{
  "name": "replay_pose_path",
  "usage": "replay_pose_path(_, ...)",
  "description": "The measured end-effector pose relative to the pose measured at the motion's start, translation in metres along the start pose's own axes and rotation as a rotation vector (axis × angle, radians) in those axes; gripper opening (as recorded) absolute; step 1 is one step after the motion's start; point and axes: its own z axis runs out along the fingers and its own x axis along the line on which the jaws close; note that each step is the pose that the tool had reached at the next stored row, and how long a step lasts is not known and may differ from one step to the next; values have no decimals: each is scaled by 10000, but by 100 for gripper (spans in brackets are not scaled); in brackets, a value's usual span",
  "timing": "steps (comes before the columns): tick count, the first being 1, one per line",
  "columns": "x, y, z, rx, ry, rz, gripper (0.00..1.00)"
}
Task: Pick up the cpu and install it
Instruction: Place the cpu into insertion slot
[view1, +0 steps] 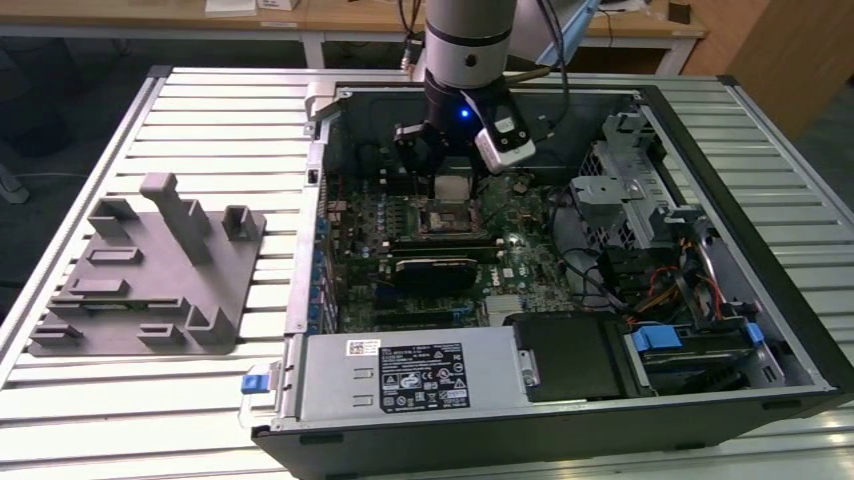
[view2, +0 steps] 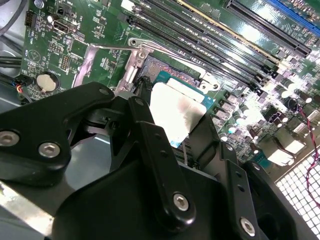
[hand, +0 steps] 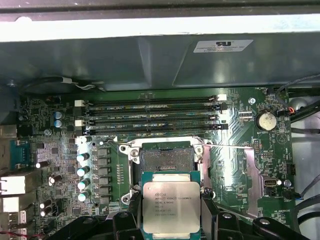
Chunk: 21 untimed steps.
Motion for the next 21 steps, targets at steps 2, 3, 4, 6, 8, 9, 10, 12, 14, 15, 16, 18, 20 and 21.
replay_pose_path(2,0,0,1,5,-12,277,55)
replay_pose_path(3,0,0,1,11,-20,453,55)
replay_pose_path(4,0,0,1,16,-28,636,55)
replay_pose_path(6,0,0,2,28,-43,1010,55)
replay_pose_path(8,0,0,3,37,-59,1369,55)
replay_pose_path(9,0,0,3,42,-66,1550,55)
replay_pose_path(10,0,0,4,47,-74,1728,55)
replay_pose_path(12,0,0,5,57,-90,2093,55)
replay_pose_path(14,0,0,7,68,-105,2459,55)
replay_pose_path(15,0,0,7,72,-113,2637,55)
replay_pose_path(16,0,0,8,78,-120,2818,55)
replay_pose_path(18,0,0,9,87,-135,3148,55)
replay_pose_path(20,0,0,10,95,-148,3459,55)
replay_pose_path(21,0,0,11,98,-155,3608,55)
